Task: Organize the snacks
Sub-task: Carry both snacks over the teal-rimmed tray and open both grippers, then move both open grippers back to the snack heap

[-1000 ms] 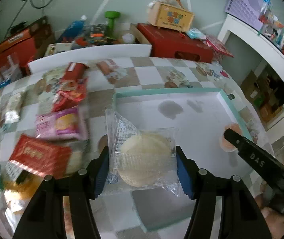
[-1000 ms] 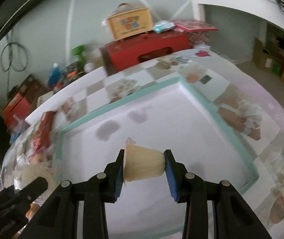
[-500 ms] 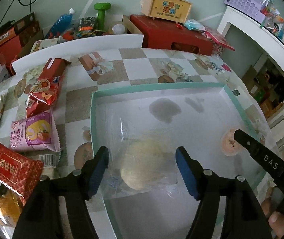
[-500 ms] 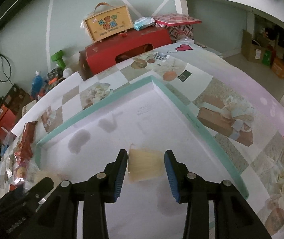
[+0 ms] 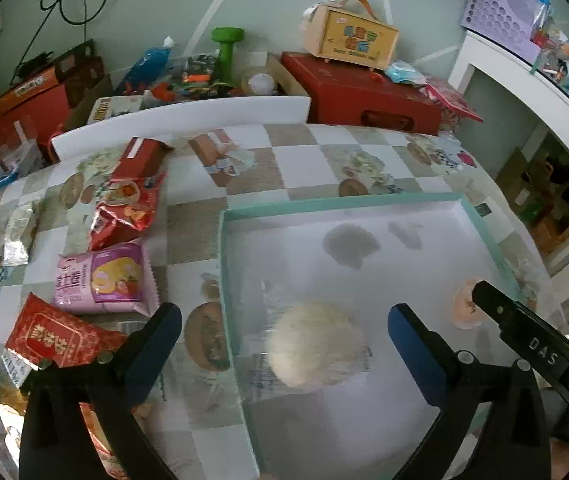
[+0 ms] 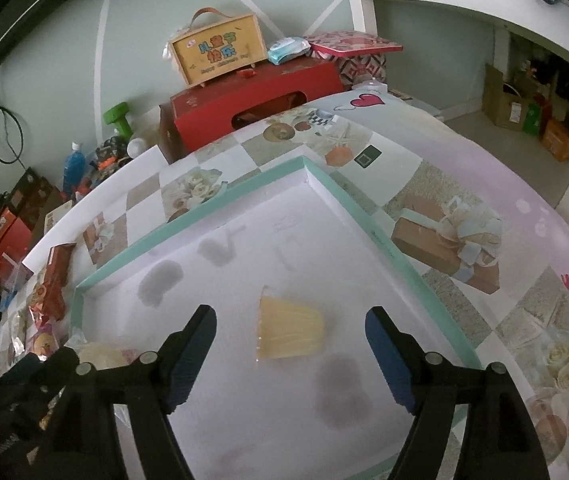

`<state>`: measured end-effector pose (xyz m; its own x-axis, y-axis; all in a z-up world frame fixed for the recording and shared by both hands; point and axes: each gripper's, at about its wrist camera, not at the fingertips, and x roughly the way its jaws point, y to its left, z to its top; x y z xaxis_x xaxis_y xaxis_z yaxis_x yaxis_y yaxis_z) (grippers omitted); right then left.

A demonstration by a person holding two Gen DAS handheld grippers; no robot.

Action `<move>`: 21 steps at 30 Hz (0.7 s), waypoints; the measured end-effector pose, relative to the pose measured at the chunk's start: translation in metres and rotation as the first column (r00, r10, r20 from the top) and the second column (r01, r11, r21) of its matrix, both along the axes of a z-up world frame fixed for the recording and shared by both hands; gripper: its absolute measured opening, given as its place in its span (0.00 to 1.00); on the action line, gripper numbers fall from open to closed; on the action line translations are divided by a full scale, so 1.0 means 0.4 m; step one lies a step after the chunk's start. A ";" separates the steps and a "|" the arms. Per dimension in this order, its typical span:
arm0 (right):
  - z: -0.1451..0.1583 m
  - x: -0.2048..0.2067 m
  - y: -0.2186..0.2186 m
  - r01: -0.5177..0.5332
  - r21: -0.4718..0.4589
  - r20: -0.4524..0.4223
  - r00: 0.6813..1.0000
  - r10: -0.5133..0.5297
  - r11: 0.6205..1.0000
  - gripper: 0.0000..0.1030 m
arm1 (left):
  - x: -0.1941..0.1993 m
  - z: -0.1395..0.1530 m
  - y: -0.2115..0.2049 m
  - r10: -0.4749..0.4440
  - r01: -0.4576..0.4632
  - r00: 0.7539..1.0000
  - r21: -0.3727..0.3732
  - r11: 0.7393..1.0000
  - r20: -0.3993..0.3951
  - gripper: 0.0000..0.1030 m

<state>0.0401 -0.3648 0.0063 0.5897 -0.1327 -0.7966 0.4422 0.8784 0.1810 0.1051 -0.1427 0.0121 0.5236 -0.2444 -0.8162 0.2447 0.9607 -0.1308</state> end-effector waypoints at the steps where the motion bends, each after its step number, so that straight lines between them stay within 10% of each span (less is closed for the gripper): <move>1: -0.002 0.001 0.001 -0.004 0.001 0.001 1.000 0.004 1.000 0.87 | 0.002 -0.002 0.003 0.006 -0.006 1.000 0.008 1.000 0.000 1.00; 3: -0.003 0.004 0.002 -0.008 -0.001 0.000 1.000 0.008 1.000 1.00 | 0.006 -0.006 0.009 0.016 -0.016 1.000 0.021 1.000 -0.003 1.00; 21: 0.034 0.007 0.061 -0.076 -0.015 0.043 0.996 0.077 0.997 1.00 | -0.003 0.047 0.108 0.122 -0.123 0.990 0.012 0.992 0.074 1.00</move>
<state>0.0429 -0.3402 0.0198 0.6329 -0.0963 -0.7683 0.3655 0.9119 0.1868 0.1038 -0.0996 0.0309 0.6069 -0.1611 -0.7783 0.1330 0.9860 -0.1004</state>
